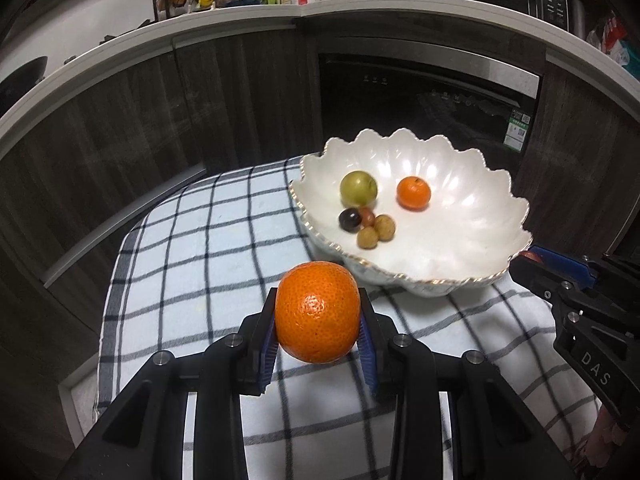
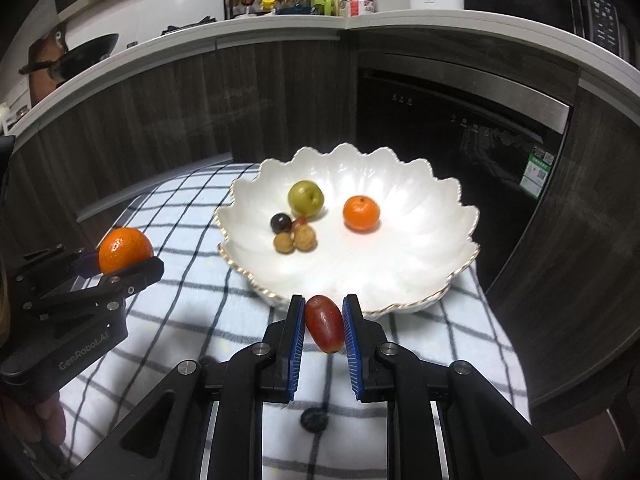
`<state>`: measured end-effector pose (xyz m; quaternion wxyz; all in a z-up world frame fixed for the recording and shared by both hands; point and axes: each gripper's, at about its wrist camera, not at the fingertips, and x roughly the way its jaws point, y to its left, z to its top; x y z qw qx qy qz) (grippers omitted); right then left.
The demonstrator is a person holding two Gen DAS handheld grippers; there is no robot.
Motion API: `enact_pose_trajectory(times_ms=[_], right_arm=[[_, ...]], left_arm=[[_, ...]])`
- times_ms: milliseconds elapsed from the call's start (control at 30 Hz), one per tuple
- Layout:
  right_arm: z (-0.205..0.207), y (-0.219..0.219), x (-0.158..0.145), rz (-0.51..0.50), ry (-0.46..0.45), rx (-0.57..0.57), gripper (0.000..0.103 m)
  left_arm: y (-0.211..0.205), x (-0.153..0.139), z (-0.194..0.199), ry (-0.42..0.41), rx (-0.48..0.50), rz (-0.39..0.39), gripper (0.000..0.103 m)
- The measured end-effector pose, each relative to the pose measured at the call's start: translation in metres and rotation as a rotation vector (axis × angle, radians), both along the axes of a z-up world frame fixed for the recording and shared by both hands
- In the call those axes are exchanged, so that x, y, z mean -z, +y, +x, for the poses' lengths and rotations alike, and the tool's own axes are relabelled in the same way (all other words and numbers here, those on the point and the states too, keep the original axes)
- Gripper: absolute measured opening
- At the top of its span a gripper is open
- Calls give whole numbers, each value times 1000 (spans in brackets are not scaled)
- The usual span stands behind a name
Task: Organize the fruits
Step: 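Carry the red grape and tangerine over the white bowl and release both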
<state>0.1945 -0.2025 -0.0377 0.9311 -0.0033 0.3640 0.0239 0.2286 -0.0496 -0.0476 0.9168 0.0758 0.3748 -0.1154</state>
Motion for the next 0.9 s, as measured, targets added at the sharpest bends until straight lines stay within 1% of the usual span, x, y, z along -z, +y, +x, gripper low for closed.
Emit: enact_pose_trajectory(times_ms=[200,400,633,900], right_arm=[[9,-15,-10,4,-16,28,21],[19,-28,-15,-1,-30,49,21],[34,-42,-17,1,-36,72,21],[51,-53,-9,7,-18,96,21]], left_arm=[[-16,-7,11,-7,17,-13,35],[-30,-8,25,0,33,-22,35],[-43,-1,38,24,47,-29,35],[-56,11,53,54,67,-21,35]])
